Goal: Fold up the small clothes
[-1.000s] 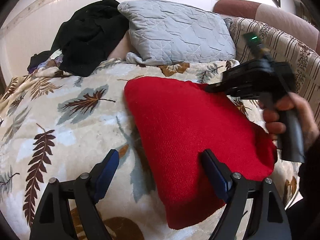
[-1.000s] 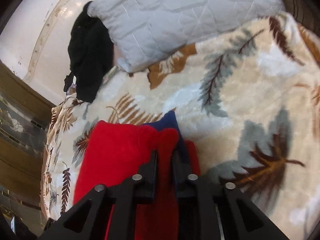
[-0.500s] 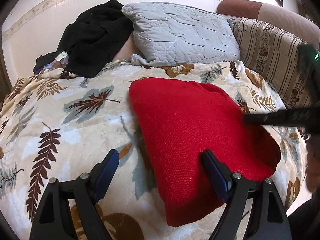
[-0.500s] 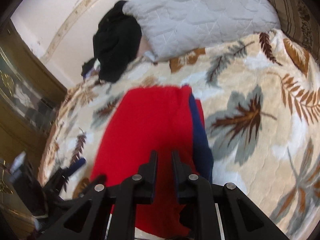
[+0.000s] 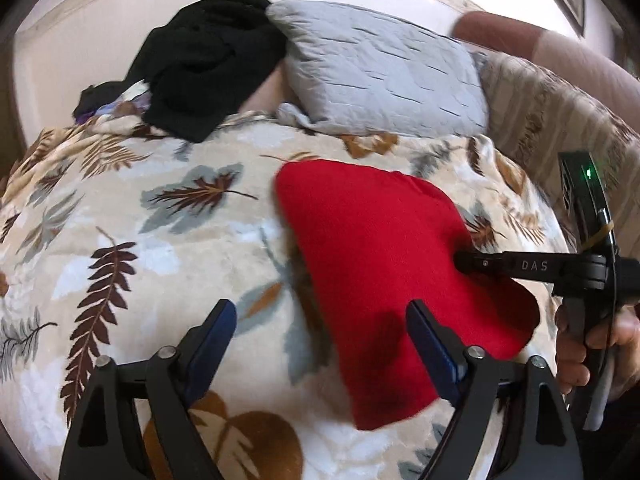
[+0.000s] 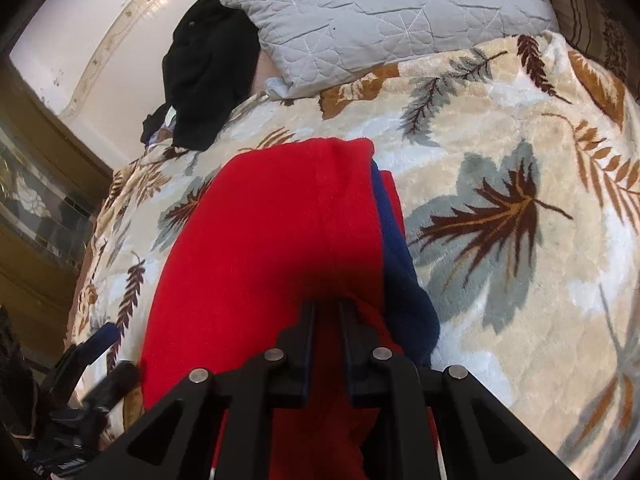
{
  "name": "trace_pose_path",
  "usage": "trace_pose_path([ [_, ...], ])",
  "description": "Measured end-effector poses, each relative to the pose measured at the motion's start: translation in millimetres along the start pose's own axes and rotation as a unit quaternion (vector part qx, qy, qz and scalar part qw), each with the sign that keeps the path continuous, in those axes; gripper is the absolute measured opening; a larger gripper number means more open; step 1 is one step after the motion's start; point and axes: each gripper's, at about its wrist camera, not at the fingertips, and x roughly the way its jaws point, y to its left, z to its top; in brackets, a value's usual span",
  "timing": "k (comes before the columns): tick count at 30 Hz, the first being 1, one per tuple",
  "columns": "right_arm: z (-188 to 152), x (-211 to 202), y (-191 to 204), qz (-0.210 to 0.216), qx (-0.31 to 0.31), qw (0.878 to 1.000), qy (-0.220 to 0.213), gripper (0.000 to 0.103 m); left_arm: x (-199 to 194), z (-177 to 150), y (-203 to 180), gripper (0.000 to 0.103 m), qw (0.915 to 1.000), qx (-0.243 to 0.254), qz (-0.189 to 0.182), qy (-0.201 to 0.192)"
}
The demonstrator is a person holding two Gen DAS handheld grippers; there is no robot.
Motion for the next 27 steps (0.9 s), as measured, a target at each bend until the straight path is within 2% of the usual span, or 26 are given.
trace_pose_path([
  [2,5,5,-2,0.005,0.006,1.000,0.002,0.014,12,-1,3,0.090,0.9999,-0.005,0.003,0.015],
  [4,6,4,-5,0.013,0.019,1.000,0.006,0.014,14,-3,3,0.090,1.0000,-0.004,-0.001,0.005],
  [7,7,-6,-4,0.014,0.030,0.999,0.008,0.016,11,-3,-3,0.090,0.9996,0.022,0.016,0.002],
  [13,17,-35,14,0.054,0.022,0.997,-0.046,0.017,14,-3,-2,0.093,0.9996,0.010,0.024,0.006],
  [15,19,-24,21,0.047,0.016,0.998,-0.035,0.017,14,-3,-4,0.093,0.9995,0.014,0.029,0.004],
  [18,19,13,18,0.013,0.024,1.000,0.015,0.016,14,-4,-7,0.093,0.9993,0.020,0.032,0.002],
  [19,19,18,17,0.018,0.027,0.999,0.015,0.016,14,-3,-6,0.093,0.9993,0.019,0.032,0.005],
  [25,15,1,21,0.017,0.015,1.000,-0.005,0.016,8,1,4,0.093,0.9992,-0.019,-0.009,0.033],
  [27,12,-12,22,0.020,0.005,1.000,-0.020,0.017,3,0,4,0.093,0.9991,-0.025,-0.013,0.032],
])
